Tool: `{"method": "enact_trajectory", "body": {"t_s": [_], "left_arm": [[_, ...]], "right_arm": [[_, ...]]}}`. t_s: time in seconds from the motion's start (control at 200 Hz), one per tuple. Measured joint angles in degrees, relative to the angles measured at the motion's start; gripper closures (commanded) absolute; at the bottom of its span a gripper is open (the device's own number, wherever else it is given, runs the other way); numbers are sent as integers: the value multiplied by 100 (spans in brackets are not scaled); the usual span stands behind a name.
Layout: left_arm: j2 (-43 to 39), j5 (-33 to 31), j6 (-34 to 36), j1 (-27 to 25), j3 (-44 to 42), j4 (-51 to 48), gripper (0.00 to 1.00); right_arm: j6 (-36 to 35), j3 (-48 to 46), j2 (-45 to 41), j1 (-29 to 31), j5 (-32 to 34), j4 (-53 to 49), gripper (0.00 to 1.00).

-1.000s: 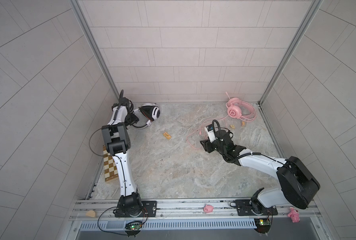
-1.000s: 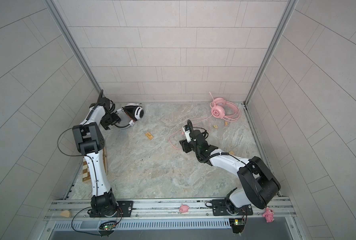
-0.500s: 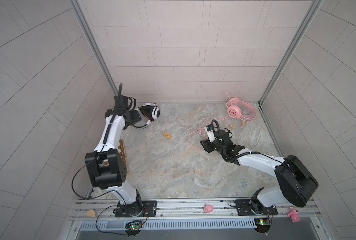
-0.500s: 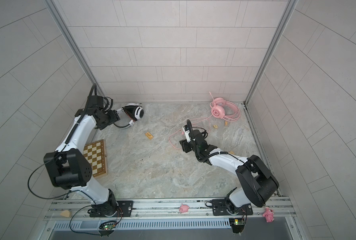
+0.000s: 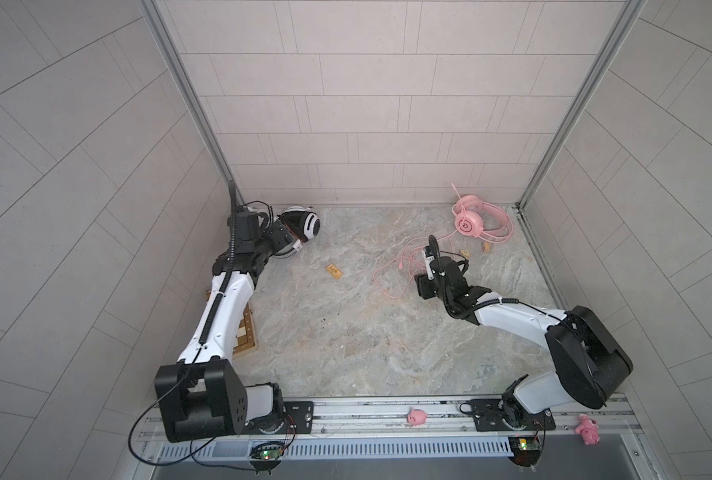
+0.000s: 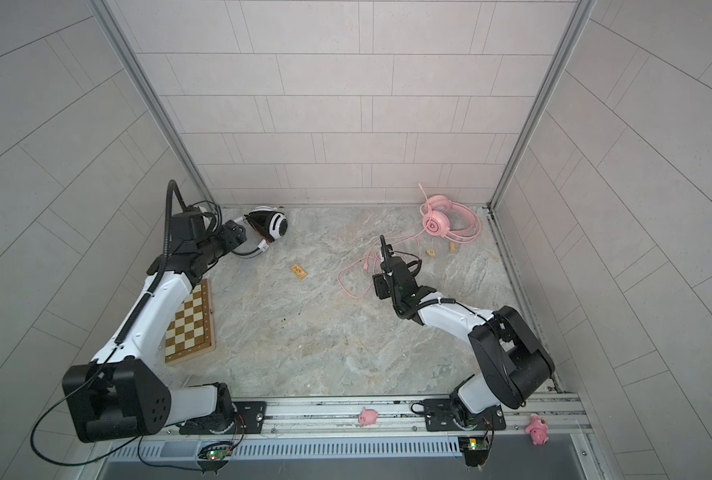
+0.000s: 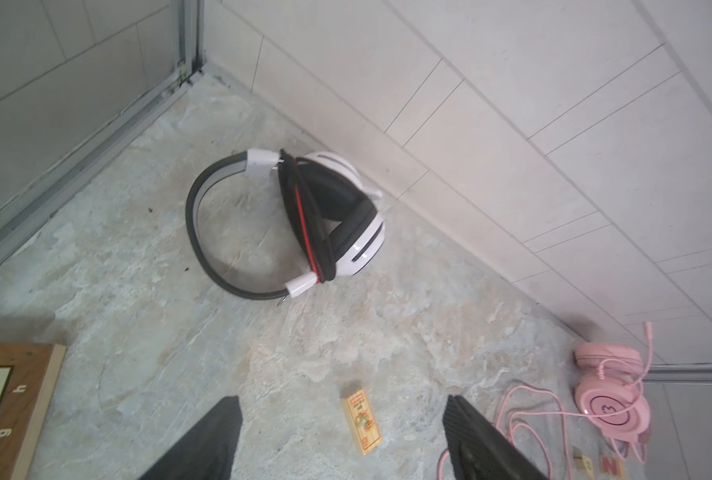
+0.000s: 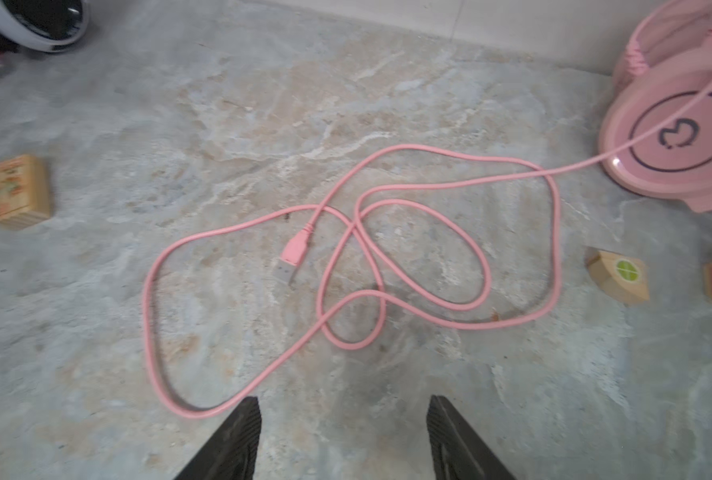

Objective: Wrap the headphones

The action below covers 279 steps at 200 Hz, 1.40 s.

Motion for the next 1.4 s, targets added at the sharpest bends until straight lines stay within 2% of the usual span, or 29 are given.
{"method": "enact_trajectory", "body": {"t_s": [0.14,0.295,0.415,0.51,0.766,0.986,1.141,1.396], "left_arm": [[15,157,0,-52,2,63,18],[33,339,9,-74,11,57,18],[125,435,39,-90,96,-4,19],[247,525,48,-92,177,-101,20],[557,603,111,-240,442,-426,20],[597,645,109,-278,466,-503,21],[601,678,107,-278,474,-509,22],[601,723,103,-278,474,-511,22]], "right_arm": [[382,481,31,-765,256,-549,31],[1080,1482,170,-2197,15,-1110,32],[1700,2258,533,-3204,-164,-1331,33],[2020,3005,1143,-3668,-262,-1698,33],[2736,4474,2765,-4022,-638,-2485,33],[3215,5132,3440,-4280,-896,-2968,32],[3609,5626,3891,-4531,-1373,-3032,34],[3880,6419,4621,-4656,-1838,-3204,34]]}}
